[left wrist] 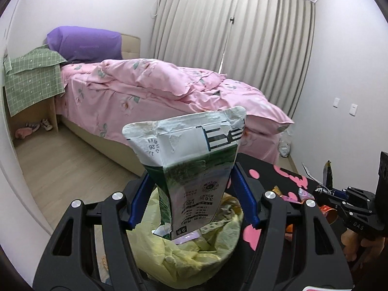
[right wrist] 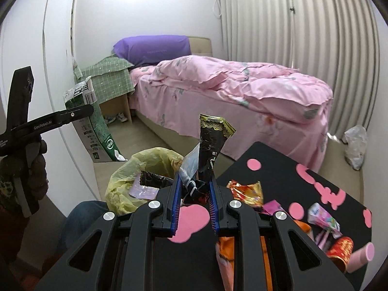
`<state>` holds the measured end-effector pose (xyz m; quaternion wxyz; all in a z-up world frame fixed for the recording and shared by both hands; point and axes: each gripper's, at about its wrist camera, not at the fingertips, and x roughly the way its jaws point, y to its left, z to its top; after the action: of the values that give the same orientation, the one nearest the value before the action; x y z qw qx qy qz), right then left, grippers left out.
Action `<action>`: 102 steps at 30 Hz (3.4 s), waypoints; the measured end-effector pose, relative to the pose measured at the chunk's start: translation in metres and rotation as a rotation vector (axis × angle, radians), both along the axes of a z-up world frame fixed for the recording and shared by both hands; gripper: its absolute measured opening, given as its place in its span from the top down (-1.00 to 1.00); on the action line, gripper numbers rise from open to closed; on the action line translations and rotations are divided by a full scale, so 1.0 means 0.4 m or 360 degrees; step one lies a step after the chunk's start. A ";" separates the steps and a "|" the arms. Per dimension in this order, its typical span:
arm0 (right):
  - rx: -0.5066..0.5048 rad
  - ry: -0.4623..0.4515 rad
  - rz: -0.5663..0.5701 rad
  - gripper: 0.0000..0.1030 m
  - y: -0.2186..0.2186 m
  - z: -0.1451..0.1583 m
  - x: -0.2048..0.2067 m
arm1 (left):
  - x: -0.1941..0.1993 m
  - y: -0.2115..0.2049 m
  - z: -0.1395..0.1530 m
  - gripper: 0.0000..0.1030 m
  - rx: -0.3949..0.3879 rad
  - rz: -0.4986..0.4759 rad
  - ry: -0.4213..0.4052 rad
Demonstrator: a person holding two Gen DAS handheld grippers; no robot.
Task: Collect trash
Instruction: 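Carry carton and strip over the yellow bin and release both, then move both grippers back toward the table, then grasp the red gold-printed tube with the right gripper while the left gripper grasps a pink strip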
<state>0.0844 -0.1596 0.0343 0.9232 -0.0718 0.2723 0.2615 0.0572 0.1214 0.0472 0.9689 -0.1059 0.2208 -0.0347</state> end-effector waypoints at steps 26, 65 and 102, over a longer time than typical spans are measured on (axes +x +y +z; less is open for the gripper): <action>-0.0319 0.0278 0.0373 0.61 0.256 -0.232 0.242 | 0.243 0.049 -0.366 -0.17 -0.0141 -0.0149 0.0605; -0.0279 0.0073 -0.0527 -0.19 -0.377 -0.094 0.023 | 0.140 -0.363 -0.148 -0.64 -0.0113 -0.0573 0.0330; 0.0357 0.0321 -0.0645 0.23 -0.662 -0.216 -0.075 | 0.013 -0.552 -0.208 -0.64 -0.0058 -0.0886 0.0430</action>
<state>0.0544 -0.4246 -0.0523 0.9272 0.1136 0.3411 0.1056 0.0623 -0.0992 -0.0359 0.8820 -0.0624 0.3675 -0.2884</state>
